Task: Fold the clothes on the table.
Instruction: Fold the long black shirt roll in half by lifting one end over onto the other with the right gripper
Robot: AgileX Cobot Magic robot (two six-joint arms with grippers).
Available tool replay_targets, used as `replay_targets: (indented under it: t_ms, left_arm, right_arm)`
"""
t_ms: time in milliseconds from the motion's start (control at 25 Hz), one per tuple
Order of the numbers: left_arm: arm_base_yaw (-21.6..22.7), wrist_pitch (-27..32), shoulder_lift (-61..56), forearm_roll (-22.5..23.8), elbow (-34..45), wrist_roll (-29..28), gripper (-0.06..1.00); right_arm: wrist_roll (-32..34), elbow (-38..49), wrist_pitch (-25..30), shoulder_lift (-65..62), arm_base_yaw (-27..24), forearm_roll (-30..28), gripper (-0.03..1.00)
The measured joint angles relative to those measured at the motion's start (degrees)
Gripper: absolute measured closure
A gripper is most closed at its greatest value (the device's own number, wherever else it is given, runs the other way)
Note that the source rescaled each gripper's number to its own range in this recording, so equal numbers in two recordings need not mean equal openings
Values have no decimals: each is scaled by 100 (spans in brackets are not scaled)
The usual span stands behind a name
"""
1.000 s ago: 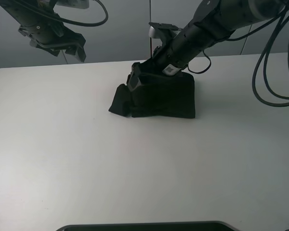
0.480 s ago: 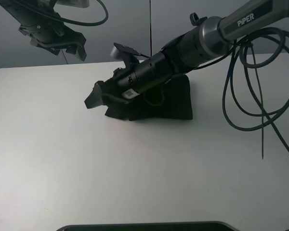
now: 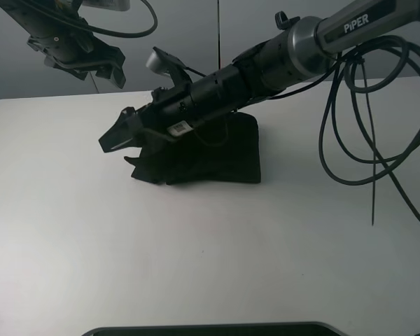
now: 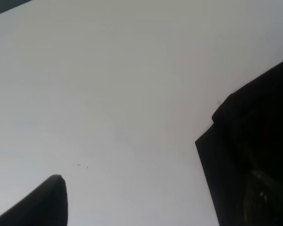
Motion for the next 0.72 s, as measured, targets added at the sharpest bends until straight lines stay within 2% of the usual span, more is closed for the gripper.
replay_targets:
  t_ms: [160, 400, 720]
  left_arm:
    - [0, 11, 0, 0, 0, 0, -5]
    - [0, 22, 0, 0, 0, 0, -5]
    - [0, 34, 0, 40, 0, 0, -5]
  right_arm:
    - [22, 0, -549, 0, 0, -409, -3]
    - [411, 0, -1274, -13, 0, -1107, -3]
    - [896, 0, -2554, -629, 0, -2163, -3]
